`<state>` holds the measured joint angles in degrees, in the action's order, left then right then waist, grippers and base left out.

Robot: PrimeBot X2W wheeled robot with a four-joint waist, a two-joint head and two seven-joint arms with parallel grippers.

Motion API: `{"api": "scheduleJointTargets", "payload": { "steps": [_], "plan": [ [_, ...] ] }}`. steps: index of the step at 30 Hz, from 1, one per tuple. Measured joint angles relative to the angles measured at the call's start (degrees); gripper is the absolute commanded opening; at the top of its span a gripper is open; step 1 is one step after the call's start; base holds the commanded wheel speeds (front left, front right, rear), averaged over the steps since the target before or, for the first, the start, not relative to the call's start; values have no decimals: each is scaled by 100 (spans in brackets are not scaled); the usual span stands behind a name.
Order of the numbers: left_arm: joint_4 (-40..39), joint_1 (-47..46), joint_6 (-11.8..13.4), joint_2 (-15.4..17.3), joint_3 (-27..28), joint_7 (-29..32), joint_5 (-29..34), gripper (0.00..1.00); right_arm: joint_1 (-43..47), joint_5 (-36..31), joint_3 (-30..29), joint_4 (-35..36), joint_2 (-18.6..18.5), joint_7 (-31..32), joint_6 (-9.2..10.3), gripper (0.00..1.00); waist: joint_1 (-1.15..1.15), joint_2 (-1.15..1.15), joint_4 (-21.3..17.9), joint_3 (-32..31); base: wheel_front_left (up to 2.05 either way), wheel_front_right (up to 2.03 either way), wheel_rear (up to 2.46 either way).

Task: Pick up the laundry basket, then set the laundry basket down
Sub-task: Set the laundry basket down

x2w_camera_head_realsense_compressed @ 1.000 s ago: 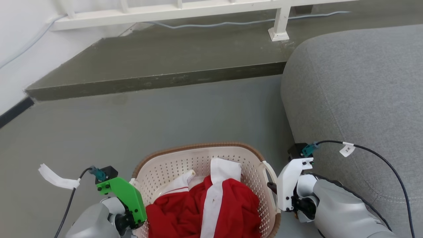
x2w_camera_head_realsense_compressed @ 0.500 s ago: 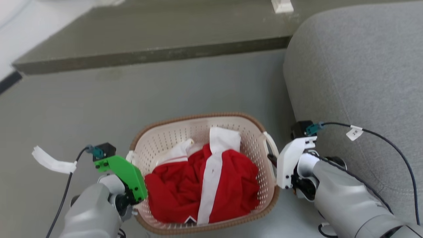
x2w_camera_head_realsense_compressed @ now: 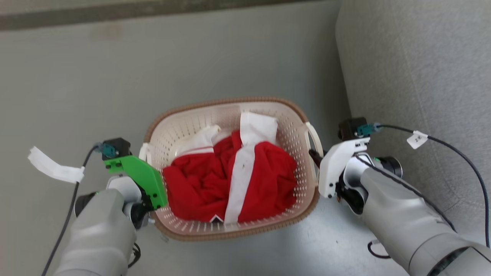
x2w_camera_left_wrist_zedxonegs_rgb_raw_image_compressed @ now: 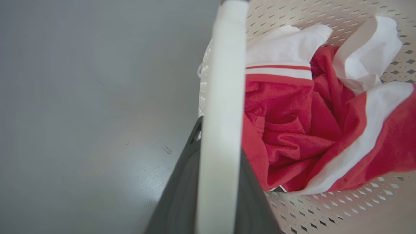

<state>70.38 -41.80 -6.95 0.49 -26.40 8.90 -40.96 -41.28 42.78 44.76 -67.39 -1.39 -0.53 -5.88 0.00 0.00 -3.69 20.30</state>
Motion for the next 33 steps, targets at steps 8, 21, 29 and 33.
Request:
{"api": "scheduleJointTargets", "payload": {
  "steps": [8, 21, 29, 33],
  "plan": [
    [-54, -325, 68, 48, 4, -200, 40, 0, -394, -89, 35, 27, -4, -252, 53, 0, 0, 0, -16, 653, 0, 0, 0],
    [-240, -1087, 174, 231, 2, -573, 194, 0, -1249, -243, 47, 90, -7, -609, 146, 0, 1, 0, -13, 1730, 0, 0, 0],
    [-280, -1501, 194, 322, 4, -694, 285, 0, -1684, -245, 29, 90, -4, -684, 151, 0, 1, 0, -22, 2312, 0, 0, 0],
    [-278, -1642, 192, 356, 7, -746, 291, 0, -1832, -245, 24, 74, -3, -701, 144, 0, 1, 0, -28, 2628, 0, 0, 0]
  ]
}}
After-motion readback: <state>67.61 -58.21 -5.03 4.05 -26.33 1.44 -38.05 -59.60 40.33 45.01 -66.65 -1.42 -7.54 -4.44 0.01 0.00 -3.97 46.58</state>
